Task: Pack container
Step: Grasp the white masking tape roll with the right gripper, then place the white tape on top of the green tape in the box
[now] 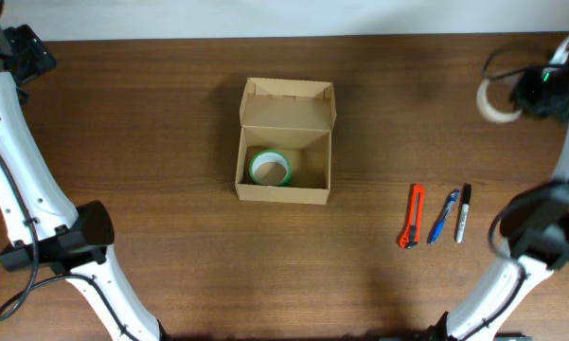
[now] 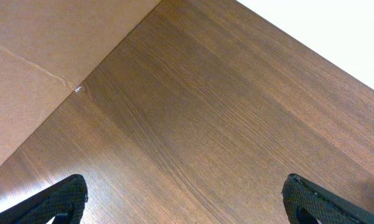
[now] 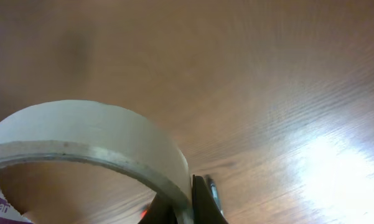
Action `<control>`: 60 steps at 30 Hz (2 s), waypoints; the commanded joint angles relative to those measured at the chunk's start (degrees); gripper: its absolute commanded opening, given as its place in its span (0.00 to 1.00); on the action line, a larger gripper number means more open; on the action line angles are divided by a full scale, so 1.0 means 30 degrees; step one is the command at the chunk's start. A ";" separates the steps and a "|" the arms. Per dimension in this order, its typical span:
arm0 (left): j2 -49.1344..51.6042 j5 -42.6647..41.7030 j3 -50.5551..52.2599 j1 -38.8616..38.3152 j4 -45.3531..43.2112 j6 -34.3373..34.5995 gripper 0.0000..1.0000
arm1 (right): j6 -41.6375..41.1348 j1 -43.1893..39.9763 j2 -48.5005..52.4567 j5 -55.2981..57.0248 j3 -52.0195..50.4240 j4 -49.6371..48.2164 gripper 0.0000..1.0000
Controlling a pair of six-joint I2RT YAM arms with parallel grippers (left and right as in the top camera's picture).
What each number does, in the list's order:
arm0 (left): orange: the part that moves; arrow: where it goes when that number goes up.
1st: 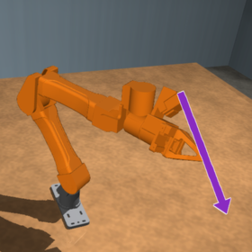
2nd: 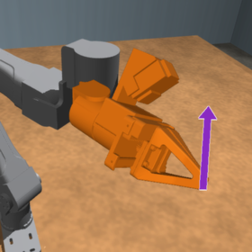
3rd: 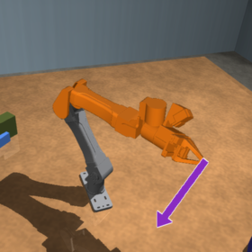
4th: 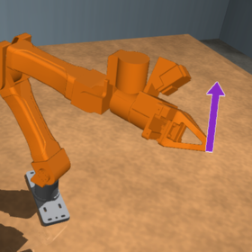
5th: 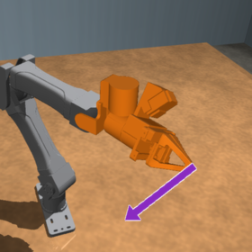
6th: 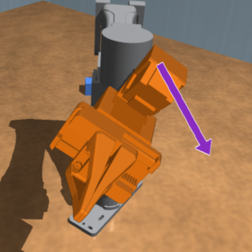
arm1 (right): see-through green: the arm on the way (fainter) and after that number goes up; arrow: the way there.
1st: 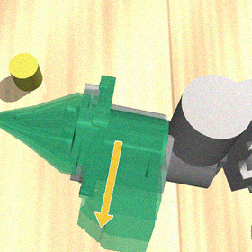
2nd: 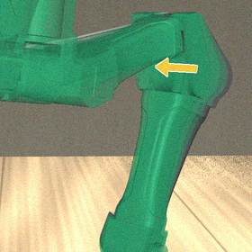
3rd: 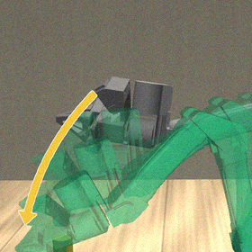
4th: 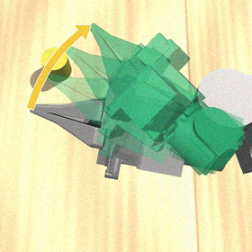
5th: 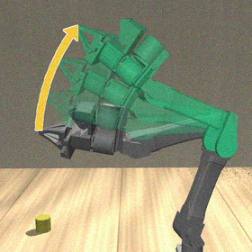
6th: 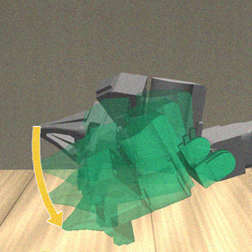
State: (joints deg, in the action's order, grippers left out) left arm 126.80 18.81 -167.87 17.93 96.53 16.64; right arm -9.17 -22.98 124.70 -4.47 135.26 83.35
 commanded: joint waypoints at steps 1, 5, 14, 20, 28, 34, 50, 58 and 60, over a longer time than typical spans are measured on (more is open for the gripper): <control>-0.0452 -0.0007 0.0073 0.0095 0.0044 -0.0219 1.00 | 0.1909 0.2339 -0.3009 -0.0444 0.2055 0.0648 0.04; -0.0452 -0.0007 0.0073 0.0095 0.0044 -0.0219 1.00 | 0.2725 0.6135 -0.5107 0.0073 0.2200 0.0860 0.04; -0.0452 -0.0007 0.0073 0.0095 0.0044 -0.0219 1.00 | 0.3009 1.5161 -0.6054 0.4510 -0.0095 0.0197 0.04; -0.0452 -0.0007 0.0073 0.0095 0.0044 -0.0219 1.00 | 0.3279 1.6757 -0.5187 0.4138 -0.5224 -0.1545 0.04; -0.0452 -0.0007 0.0073 0.0095 0.0044 -0.0219 1.00 | 0.3381 1.7085 -0.2040 0.2157 -0.6892 -0.2302 0.04; -0.0452 -0.0007 0.0073 0.0095 0.0044 -0.0219 1.00 | 0.3490 1.7303 -0.0313 0.1552 -0.6892 -0.2747 0.04; -0.0452 -0.0007 0.0073 0.0095 0.0044 -0.0219 1.00 | 0.3920 1.7340 0.0678 0.0605 -0.6892 -0.4058 0.04; -0.0452 -0.0007 0.0073 0.0095 0.0036 -0.0219 1.00 | 0.3388 1.7427 0.0794 0.0444 -0.6892 -0.5741 0.04; -0.0452 -0.0007 0.0073 0.0095 0.0044 -0.0219 1.00 | 0.3169 1.7427 0.0816 0.0321 -0.6892 -0.5887 0.04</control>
State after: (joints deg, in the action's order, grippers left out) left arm 126.80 18.81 -167.87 17.93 96.53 16.64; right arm 1.54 28.60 125.97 -2.07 114.61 66.15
